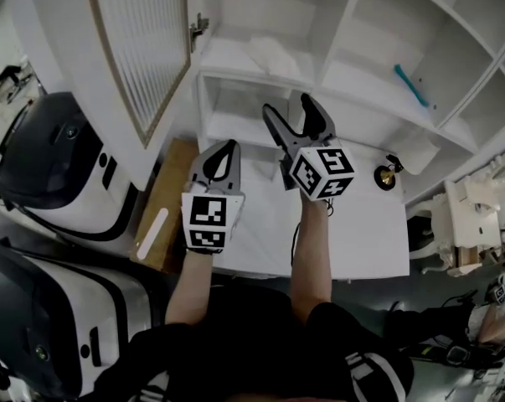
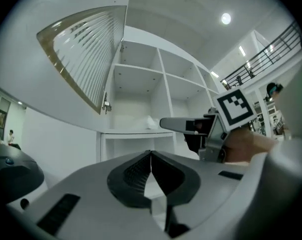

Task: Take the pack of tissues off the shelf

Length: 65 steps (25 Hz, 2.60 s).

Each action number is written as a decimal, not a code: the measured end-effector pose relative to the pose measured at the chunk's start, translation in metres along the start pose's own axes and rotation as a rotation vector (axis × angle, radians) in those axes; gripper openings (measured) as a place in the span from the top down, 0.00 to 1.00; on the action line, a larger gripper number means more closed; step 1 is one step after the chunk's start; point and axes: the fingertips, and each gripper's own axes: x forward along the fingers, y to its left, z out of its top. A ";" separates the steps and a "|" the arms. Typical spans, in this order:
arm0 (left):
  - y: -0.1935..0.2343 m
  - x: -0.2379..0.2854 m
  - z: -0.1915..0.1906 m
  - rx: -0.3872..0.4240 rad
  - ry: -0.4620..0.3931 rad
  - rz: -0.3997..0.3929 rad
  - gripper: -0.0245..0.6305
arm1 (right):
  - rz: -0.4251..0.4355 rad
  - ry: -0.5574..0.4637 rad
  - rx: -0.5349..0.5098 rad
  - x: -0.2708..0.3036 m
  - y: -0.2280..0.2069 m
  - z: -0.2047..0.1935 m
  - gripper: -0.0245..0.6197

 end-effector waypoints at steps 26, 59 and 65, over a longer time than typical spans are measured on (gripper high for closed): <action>0.059 0.027 -0.003 -0.098 -0.023 0.017 0.95 | -0.333 0.170 -0.143 0.091 -0.059 0.001 0.35; -0.011 0.039 -0.057 -0.180 0.093 -0.154 0.95 | -0.254 0.000 -0.055 -0.059 -0.004 -0.048 0.69; -0.015 0.035 -0.071 -0.161 0.116 -0.116 0.95 | -0.279 0.053 -0.001 -0.075 -0.004 -0.085 0.69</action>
